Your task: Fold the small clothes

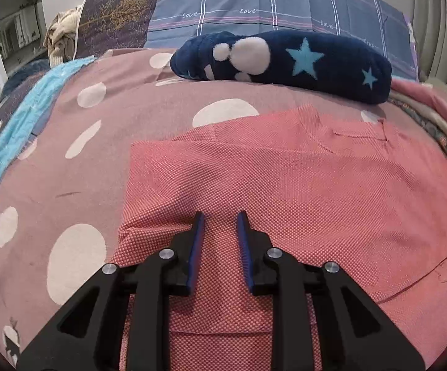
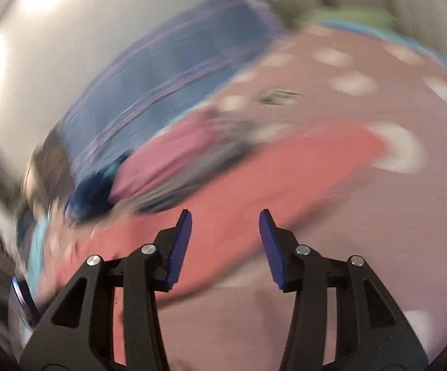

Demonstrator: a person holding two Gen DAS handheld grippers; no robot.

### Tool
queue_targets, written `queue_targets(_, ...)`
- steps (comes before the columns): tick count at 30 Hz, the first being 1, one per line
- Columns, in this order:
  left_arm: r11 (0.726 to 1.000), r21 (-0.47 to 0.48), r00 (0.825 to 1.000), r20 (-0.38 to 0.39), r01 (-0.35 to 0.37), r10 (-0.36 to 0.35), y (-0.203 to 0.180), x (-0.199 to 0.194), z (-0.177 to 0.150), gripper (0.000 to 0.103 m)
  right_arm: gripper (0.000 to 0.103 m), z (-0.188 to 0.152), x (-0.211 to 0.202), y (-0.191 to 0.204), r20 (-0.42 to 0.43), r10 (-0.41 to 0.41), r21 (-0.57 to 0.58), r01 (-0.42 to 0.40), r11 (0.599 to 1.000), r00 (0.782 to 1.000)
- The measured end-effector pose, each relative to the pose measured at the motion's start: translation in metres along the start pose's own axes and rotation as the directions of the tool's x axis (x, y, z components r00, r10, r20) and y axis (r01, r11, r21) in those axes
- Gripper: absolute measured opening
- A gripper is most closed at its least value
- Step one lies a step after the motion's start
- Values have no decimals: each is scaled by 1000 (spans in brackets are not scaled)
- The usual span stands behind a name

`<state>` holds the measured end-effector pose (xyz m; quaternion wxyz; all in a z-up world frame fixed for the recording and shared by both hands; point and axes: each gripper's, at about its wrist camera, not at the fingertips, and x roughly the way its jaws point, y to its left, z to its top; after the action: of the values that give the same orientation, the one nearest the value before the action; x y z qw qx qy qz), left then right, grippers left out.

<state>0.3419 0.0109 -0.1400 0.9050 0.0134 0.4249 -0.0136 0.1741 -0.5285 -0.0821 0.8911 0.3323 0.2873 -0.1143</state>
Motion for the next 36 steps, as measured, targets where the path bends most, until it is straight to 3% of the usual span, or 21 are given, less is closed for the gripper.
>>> queue_targets(2,1000,-18,1000,3,23,-23,4,0,0,25,47,9,-5,-41,4,16,129,-16,991,1000)
queue_targets(4,999,-22,1000,5,31,-31,4,1,-1,26,46,17,1,-68,-3,-21,206,22,978,1000)
queue_targets(6,999,-23,999,7,35,-35,4,1,-1,27,45,23,11,-78,-12,-62,253,63,965,998)
queue_targets(8,999,-25,999,9,44,-44,4,0,-2,28,47,30,22,-88,32,-47,337,34,941,998)
queue_targets(10,998,-29,998,10,54,-54,4,-1,-3,30,48,40,33,-86,57,-63,328,41,944,996)
queue_targets(12,997,-31,998,11,66,-66,4,-1,-3,33,39,51,45,-82,70,-121,290,96,952,990)
queue_targets(14,996,-31,997,12,83,-83,4,-2,-3,36,4,53,46,-80,70,-167,284,141,949,984)
queue_targets(15,995,-30,996,13,94,-93,4,-2,-3,39,3,52,48,-77,62,-133,303,108,947,989)
queue_targets(17,994,-24,994,12,106,-106,3,-2,-4,44,3,44,45,-52,93,-11,287,-16,958,996)
queue_targets(18,994,-20,994,11,108,-107,2,-2,-4,46,3,38,41,-16,102,82,194,-101,976,991)
queue_targets(20,995,-7,995,11,103,-103,-1,-2,-4,47,3,25,35,40,87,182,32,-185,982,979)
queue_targets(23,995,-5,995,14,103,-103,-1,-3,-5,48,3,-16,38,147,-31,356,-222,-354,909,934)
queue_targets(26,991,-25,991,19,130,-130,3,-4,-5,49,3,-76,56,234,-216,467,-344,-514,786,858)
queue_targets(28,988,-40,988,22,151,-150,7,-5,-6,49,3,-108,69,264,-295,469,-387,-553,738,832)
queue_targets(29,986,-47,987,24,161,-160,8,-5,-6,49,3,-128,79,278,-333,445,-417,-553,721,831)
queue_targets(34,976,-75,978,42,206,-203,14,-9,-5,49,4,-193,120,283,-457,301,-479,-517,709,837)
queue_targets(36,955,-101,960,60,278,-273,18,-18,-5,49,7,-205,125,279,-482,270,-488,-511,708,834)
